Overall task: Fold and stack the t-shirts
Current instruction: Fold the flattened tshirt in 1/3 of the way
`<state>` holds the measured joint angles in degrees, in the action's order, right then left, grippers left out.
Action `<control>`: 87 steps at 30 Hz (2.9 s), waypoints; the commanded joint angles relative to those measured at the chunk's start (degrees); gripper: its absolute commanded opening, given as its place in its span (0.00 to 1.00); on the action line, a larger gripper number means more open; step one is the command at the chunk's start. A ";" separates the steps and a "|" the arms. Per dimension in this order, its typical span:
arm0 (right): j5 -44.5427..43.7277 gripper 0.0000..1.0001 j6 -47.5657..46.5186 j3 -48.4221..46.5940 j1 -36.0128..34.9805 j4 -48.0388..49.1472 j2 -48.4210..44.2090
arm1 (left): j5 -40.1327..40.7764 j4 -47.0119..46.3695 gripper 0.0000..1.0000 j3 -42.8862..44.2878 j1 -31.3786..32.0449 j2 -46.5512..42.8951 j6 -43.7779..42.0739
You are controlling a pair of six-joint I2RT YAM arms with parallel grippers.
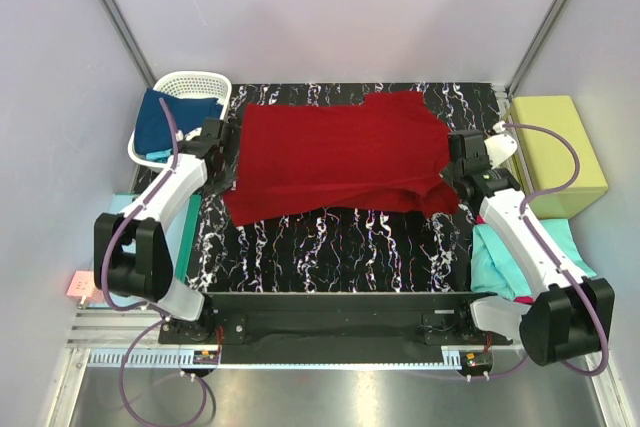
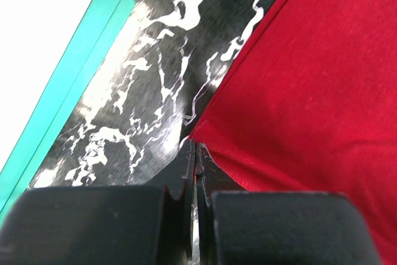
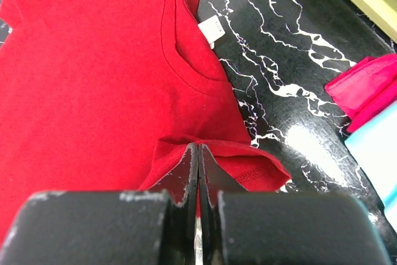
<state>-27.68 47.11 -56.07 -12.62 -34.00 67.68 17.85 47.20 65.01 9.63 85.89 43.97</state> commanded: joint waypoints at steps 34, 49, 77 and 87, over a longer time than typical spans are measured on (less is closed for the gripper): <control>1.58 0.00 -1.58 -9.13 1.20 12.02 25.48 | 3.34 -5.10 0.00 18.83 2.76 21.60 1.56; 1.84 0.00 -2.90 -16.52 1.28 13.08 34.18 | 3.86 -4.75 0.00 22.00 2.68 24.77 1.47; 2.81 0.00 -5.72 -31.72 1.81 14.05 49.21 | 5.36 -3.87 0.00 22.53 2.41 27.93 1.47; 4.30 0.00 -6.33 -37.18 1.90 12.99 54.40 | 5.80 -3.61 0.00 22.35 2.41 28.72 1.30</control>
<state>-24.14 41.71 -90.48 -11.22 -21.78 120.68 21.52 43.90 85.52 12.27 114.13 45.47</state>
